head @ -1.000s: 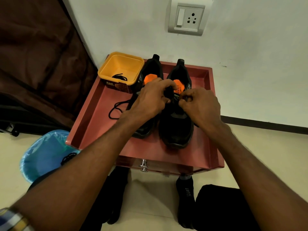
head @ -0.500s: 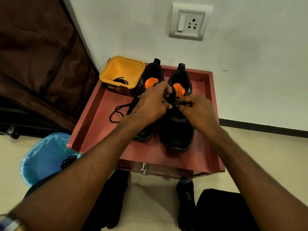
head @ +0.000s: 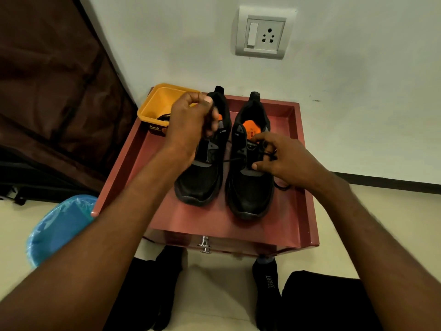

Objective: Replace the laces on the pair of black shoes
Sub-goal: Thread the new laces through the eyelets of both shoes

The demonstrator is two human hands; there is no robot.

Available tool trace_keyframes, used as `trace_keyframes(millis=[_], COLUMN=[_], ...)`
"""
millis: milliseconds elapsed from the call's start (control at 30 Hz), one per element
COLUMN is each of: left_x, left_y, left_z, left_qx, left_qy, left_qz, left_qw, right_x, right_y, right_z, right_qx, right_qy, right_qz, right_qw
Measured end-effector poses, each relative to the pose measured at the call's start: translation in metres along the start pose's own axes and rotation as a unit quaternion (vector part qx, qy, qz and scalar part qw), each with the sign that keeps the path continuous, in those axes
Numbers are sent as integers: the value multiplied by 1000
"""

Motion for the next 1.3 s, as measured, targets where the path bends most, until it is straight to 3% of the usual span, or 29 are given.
trace_keyframes(millis=[33, 67, 133, 200, 233, 267, 300, 367, 400, 433, 467, 500, 600, 733, 767, 800, 833, 867, 900, 933, 967, 1033, 1100, 1167, 1233, 1300], left_x=[2, 8, 23, 30, 31, 31, 31, 22, 17, 12, 10, 8, 15, 28, 30, 32, 30, 24, 16, 9, 3, -3, 3, 15, 24, 26], left_y=[0, -3, -8, -10, -10, -9, -8, -4, -2, -1, -1, 0, -3, -7, -9, -11, -11, -9, -7, -4, -1, 0, -2, -4, -6, -7], left_z=[0, -1, -17, -34, -37, -37, -33, -18, -11, -8, -5, -5, -12, -40, -38, -32, -23, -14, -7, -5, -3, -5, -7, -18, -33, -38], left_qx=[46, 101, 158, 150, 150, 150, 143, 92, 59, 33, 21, 20, 76, 140, 160, 176, 173, 140, 97, 65, 49, 54, 78, 109, 121, 118], left_qy=[124, 263, 470, 553, 561, 543, 491, 262, 111, -4, -47, -17, 239, 532, 531, 487, 394, 257, 96, -32, -94, -25, 133, 336, 499, 522], left_qz=[0, -15, -82, -132, -139, -137, -125, -71, -49, -34, -18, -3, -30, -139, -133, -115, -80, -33, 5, 33, 57, 91, 64, -22, -108, -132], left_qw=[991, 959, 865, 809, 802, 815, 850, 958, 991, 999, 999, 1000, 968, 823, 821, 848, 899, 956, 991, 997, 993, 994, 986, 935, 851, 835], right_x=[0, 0, 1, 1, 1, 1, 2, 2, 2, 2, 2, 3, 4, 4, 4, 4, 4, 3, 4, 4, 4, 4, 4, 3, 3, 3], right_y=[0, 1, 2, 2, 2, 1, 1, 1, 1, 1, 2, 2, 4, 5, 5, 5, 5, 4, 4, 3, 3, 4, 5, 5, 5, 4], right_z=[0, -1, -2, -2, -2, -2, -2, 0, 2, 3, 4, 5, 4, 5, 5, 5, 5, 6, 6, 6, 6, 6, 6, 6, 6, 6], right_qx=[1, 2, 0, -3, -3, -4, -5, -6, -4, -1, 0, 0, -2, -3, -3, -3, -1, 2, 4, 4, 3, 1, 2, 1, -1, -1], right_qy=[7, 11, 10, 5, 3, 3, 4, 3, 5, 7, 9, 9, 8, -3, -6, -11, -12, -8, -3, 0, 0, -1, -2, -6, -11, -12], right_qz=[2, 4, 6, 9, 11, 12, 11, 10, 9, 10, 11, 11, 9, 15, 14, 13, 12, 10, 8, 9, 10, 11, 11, 12, 14, 12], right_qw=[1000, 1000, 1000, 1000, 1000, 1000, 1000, 1000, 1000, 1000, 1000, 1000, 1000, 1000, 1000, 1000, 1000, 1000, 1000, 1000, 1000, 1000, 1000, 1000, 1000, 1000])
Point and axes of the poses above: each hand's wrist, its own y-axis towards the middle knuckle, its own x-axis out of the palm, z = x × y, the point moved 6 cm from there along y, towards the middle knuckle, and after that the axes turned 1 degree about -x, right-handed, at the moved point
